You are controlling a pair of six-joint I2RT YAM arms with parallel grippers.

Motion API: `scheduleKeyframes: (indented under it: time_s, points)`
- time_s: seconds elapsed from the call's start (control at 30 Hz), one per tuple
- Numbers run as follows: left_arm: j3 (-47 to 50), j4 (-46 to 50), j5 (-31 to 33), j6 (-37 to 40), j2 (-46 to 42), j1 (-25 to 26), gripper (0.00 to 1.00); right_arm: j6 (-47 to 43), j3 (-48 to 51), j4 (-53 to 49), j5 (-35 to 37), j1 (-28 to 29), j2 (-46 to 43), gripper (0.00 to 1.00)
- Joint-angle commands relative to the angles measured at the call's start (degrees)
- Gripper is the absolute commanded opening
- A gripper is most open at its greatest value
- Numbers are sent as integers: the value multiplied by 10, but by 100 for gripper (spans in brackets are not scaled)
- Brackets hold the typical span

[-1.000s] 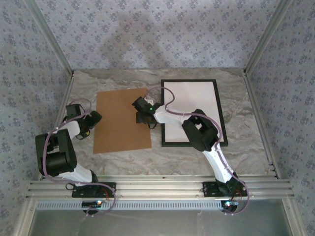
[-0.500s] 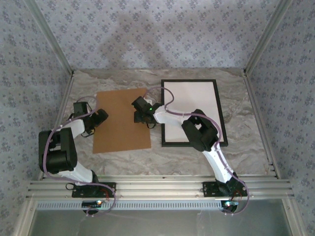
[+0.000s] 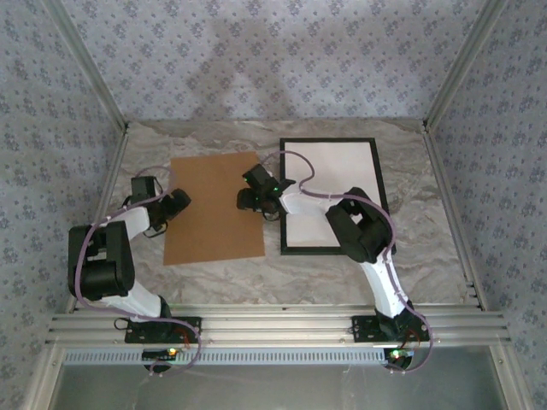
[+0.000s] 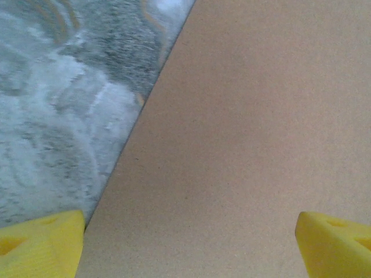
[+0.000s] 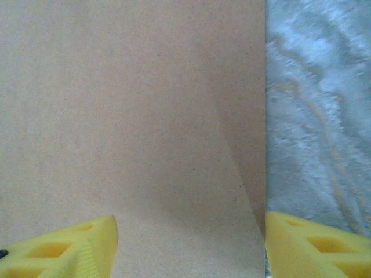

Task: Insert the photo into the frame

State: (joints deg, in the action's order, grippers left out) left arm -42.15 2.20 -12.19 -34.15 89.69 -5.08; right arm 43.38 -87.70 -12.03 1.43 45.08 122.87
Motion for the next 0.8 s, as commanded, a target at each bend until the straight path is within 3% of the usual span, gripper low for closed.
scheduleKeyframes:
  time_s: [0.0,0.77]
  points:
    - [1,-3,-144,-34,24,51,92,14,4,72,-58,8,-50,67]
    - [-63,11,-133,-56,65,167,92,6,133,54,-14,-26,-163,68]
